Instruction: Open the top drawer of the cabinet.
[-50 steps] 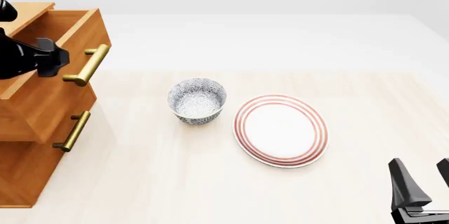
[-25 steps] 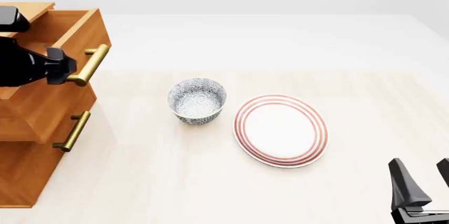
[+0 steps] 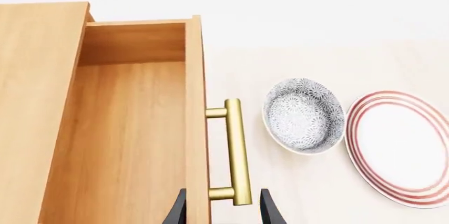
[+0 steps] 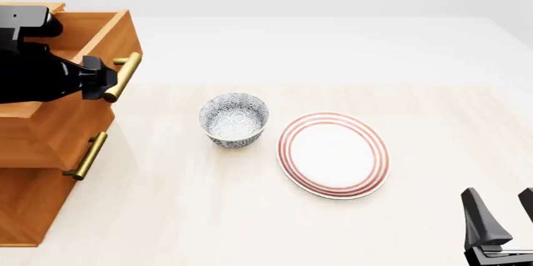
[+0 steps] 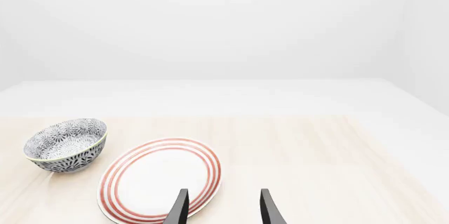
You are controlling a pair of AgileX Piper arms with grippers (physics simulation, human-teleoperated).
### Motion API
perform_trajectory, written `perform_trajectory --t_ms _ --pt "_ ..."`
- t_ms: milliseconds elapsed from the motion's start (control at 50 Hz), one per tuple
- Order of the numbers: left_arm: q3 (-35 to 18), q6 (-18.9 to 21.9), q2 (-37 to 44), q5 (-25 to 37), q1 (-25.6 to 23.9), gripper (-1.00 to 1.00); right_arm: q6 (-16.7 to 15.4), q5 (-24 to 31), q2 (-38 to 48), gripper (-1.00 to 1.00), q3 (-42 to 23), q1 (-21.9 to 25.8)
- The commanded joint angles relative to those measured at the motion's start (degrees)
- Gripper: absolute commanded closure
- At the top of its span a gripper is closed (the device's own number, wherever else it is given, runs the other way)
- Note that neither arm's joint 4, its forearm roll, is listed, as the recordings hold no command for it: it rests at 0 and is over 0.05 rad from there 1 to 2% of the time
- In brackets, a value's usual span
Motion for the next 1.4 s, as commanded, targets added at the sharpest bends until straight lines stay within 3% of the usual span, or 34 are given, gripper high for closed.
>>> perform_trajectory --t_ms 20,1400 --pt "-0.7 -0.3 0.0 0.4 -2.9 -1.0 0.0 0.0 0.0 -1.0 0.0 0.0" --pt "-3.6 -2.9 5.4 -0.8 -20.1 -1.0 0.0 0.0 0.0 -1.0 0.0 0.0"
